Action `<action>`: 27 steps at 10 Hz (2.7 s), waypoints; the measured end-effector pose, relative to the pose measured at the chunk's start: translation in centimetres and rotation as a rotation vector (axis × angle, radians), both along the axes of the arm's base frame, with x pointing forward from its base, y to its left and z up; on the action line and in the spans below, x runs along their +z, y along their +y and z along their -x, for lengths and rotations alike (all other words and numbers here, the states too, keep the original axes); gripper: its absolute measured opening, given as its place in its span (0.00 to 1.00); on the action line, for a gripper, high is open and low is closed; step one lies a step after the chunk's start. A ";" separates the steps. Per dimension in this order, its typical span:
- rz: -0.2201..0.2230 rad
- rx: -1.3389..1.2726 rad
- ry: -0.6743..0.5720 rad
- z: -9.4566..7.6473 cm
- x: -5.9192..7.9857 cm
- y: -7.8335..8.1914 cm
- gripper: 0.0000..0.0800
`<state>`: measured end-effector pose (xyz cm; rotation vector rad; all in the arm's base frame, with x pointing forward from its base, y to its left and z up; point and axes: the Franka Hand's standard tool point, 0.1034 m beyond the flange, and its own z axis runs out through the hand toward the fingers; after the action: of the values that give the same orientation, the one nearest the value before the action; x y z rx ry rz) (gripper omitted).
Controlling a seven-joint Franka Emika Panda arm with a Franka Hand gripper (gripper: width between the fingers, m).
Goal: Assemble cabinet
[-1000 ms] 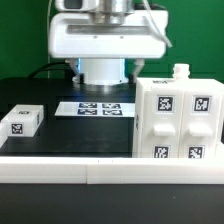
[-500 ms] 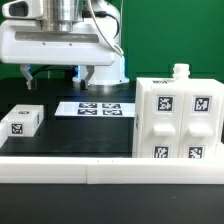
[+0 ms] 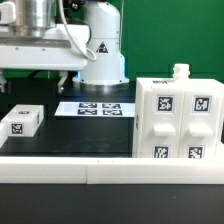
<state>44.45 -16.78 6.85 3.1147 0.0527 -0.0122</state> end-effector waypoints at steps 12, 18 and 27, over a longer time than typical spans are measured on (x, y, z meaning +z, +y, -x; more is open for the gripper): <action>0.025 0.029 0.050 2.2 -4.8 -1.6 1.00; 0.030 0.036 0.048 2.1 -5.1 -1.4 1.00; 0.030 0.036 0.048 2.1 -5.1 -1.4 0.70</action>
Offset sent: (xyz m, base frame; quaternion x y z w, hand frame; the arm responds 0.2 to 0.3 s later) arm -0.0019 0.0001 -0.0161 0.0089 0.0130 -0.0005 0.9999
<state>42.33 -18.21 1.72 3.0830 0.1087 -0.0858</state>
